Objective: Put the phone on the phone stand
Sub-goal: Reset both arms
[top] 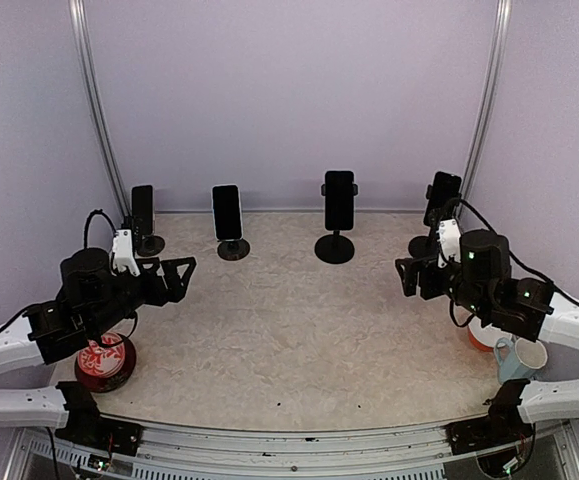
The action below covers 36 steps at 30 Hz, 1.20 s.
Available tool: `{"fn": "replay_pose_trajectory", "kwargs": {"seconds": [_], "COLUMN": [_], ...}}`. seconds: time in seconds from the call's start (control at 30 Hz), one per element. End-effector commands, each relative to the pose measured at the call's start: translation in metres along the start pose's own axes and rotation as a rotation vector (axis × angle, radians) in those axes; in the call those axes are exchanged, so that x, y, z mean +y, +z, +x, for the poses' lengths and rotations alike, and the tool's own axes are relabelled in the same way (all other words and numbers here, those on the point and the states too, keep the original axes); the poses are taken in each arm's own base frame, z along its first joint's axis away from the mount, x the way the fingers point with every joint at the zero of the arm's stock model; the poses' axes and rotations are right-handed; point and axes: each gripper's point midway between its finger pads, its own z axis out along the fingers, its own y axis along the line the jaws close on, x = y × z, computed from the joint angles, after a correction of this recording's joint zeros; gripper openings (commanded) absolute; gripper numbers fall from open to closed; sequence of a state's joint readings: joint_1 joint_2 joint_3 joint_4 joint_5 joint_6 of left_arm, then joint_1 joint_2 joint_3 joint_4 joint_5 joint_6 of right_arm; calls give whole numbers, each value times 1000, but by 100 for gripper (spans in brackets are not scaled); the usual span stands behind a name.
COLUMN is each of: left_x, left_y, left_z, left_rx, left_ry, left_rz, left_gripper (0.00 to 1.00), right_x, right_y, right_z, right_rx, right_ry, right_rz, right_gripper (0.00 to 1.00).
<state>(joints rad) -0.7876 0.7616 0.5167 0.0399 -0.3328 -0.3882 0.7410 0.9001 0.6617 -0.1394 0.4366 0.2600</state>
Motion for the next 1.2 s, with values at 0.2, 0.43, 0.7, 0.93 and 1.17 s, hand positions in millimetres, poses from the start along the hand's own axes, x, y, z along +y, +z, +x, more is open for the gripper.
{"fn": "replay_pose_trajectory", "kwargs": {"seconds": [0.2, 0.43, 0.7, 0.93, 1.17], "left_x": [59, 106, 151, 189, 178], "left_y": [34, 30, 2, -10, 0], "left_z": [-4, -22, -34, -36, -14], "left_rx": [-39, -112, -219, -206, -154], "left_ry": [-15, 40, 109, 76, 240], "left_rz": [-93, -214, -384, -522, -405], "left_gripper": [99, 99, 99, 99, 99], "right_x": [-27, -108, -163, -166, -154], "right_y": [5, 22, 18, 9, -3], "right_z": [32, 41, 39, 33, 22], "right_rx": [-32, -14, -41, -93, -158], "right_ry": [-67, 86, 120, 62, -5], "right_rz": [209, 276, 353, 353, 297], "right_gripper": [100, 100, 100, 100, 100]}}
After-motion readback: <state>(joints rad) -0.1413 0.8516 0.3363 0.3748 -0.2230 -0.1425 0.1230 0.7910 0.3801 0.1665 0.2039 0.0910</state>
